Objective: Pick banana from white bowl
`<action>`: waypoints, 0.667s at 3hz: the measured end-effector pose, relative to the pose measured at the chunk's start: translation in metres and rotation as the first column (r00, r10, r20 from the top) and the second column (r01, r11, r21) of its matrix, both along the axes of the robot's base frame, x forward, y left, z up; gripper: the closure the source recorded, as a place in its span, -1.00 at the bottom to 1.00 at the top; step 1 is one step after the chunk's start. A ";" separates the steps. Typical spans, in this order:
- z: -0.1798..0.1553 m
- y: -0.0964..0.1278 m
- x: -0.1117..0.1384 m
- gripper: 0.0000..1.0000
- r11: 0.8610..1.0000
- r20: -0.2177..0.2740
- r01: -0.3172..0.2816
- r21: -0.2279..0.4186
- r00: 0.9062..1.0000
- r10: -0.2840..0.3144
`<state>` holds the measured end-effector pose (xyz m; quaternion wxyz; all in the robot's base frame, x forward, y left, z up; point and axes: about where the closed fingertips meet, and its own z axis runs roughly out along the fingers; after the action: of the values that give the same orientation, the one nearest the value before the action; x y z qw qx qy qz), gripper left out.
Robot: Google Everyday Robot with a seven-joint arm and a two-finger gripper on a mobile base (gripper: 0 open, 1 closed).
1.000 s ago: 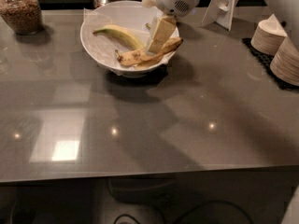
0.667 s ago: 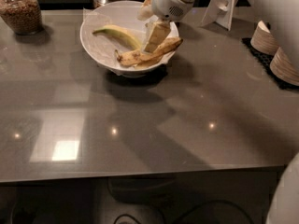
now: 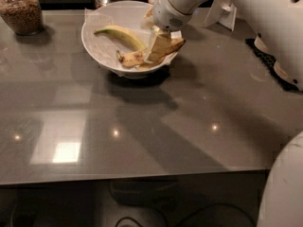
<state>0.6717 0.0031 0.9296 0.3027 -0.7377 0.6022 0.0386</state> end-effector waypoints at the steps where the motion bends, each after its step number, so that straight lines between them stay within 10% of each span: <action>1: -0.015 -0.007 0.012 -0.16 1.000 0.004 0.026 -0.015 1.000 -0.026; 2: -0.029 -0.013 0.021 -0.14 0.998 0.002 0.046 -0.034 0.999 -0.046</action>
Offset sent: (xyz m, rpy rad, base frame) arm 0.0317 -0.0241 -0.0407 -0.0542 -0.0064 -0.0759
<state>0.6925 -0.0102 0.9004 0.2911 -0.7287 0.6195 0.0210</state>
